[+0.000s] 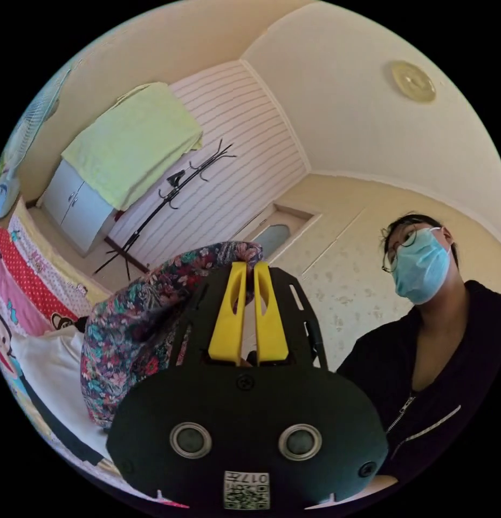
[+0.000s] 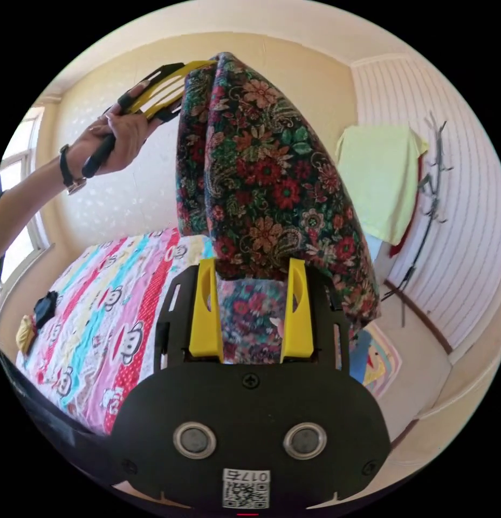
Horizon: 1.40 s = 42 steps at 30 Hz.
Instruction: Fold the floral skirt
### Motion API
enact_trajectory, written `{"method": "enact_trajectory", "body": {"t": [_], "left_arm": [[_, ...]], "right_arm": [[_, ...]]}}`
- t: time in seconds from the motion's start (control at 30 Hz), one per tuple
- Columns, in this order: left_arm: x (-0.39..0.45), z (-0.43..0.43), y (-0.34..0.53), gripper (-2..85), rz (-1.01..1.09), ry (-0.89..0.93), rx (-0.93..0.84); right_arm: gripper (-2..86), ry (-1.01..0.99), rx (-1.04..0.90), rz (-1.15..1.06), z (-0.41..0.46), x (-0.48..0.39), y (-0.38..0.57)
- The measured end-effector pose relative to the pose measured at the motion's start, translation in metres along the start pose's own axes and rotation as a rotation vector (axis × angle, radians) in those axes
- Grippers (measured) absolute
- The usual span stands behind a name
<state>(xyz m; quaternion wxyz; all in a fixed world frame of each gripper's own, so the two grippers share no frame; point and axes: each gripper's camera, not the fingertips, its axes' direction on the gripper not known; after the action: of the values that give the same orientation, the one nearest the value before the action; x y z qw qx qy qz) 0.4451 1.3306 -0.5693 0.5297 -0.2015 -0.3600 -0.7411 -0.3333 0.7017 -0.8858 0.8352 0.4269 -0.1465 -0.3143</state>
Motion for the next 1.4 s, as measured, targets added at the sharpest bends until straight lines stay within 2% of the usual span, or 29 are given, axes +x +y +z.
{"method": "enact_trajectory", "body": {"t": [0.1,0.17,0.3,0.4,0.47,0.53,0.6,0.7,0.83,0.93,1.0,1.07,1.1,1.17,1.23,1.4], "left_arm": [[0.056,-0.05,0.001,-0.1,0.082,0.071,0.071],[0.087,-0.088,0.005,0.1,0.117,0.108,0.137],[0.162,-0.196,0.025,0.5,0.194,0.289,0.342],[0.232,-0.282,0.044,0.6,0.354,0.33,0.378],[0.28,-0.333,0.059,0.7,0.405,0.247,0.344],[0.336,-0.379,0.082,0.7,0.486,0.081,0.286],[0.407,-0.428,0.118,0.7,0.582,-0.177,0.166],[0.467,-0.475,0.168,0.7,0.66,-0.444,0.068],[0.49,-0.538,0.218,0.8,0.587,-0.537,0.092],[0.492,-0.603,0.251,1.1,0.457,-0.572,0.198],[0.494,-0.654,0.277,1.6,0.39,-0.587,0.298],[0.491,-0.685,0.291,1.7,0.31,-0.591,0.324],[0.49,-0.7,0.297,1.5,0.273,-0.612,0.317],[0.493,-0.711,0.306,1.1,0.262,-0.676,0.287],[0.496,-0.712,0.314,0.9,0.282,-0.723,0.256],[0.495,-0.732,0.317,0.8,0.303,-0.641,0.298]], "right_arm": [[14.9,0.18,0.111,-0.058,-0.043,-0.049,-0.021],[10.1,0.286,0.216,-0.14,-0.077,-0.088,-0.033],[7.8,0.238,0.474,-0.161,-0.143,-0.121,-0.049],[7.4,0.17,0.705,0.012,-0.2,-0.132,-0.062],[7.0,0.032,0.799,0.071,-0.236,-0.147,-0.078],[6.5,0.001,0.802,0.093,-0.251,-0.169,-0.089],[5.7,-0.042,0.828,0.137,-0.26,-0.192,-0.092],[4.7,-0.21,0.853,0.23,-0.257,-0.223,-0.085],[4.2,-0.436,0.861,0.342,-0.239,-0.269,-0.066],[4.0,-0.524,0.848,0.242,-0.241,-0.295,-0.067],[3.8,-0.656,0.889,0.165,-0.242,-0.307,-0.065],[3.5,-0.908,0.955,0.169,-0.234,-0.311,-0.06],[3.5,-0.953,0.938,0.17,-0.229,-0.314,-0.061],[3.4,-0.969,0.823,0.141,-0.208,-0.331,-0.065],[3.3,-0.978,0.808,0.16,-0.19,-0.338,-0.055],[3.5,-1.036,0.829,0.211,-0.16,-0.334,-0.025]]}}
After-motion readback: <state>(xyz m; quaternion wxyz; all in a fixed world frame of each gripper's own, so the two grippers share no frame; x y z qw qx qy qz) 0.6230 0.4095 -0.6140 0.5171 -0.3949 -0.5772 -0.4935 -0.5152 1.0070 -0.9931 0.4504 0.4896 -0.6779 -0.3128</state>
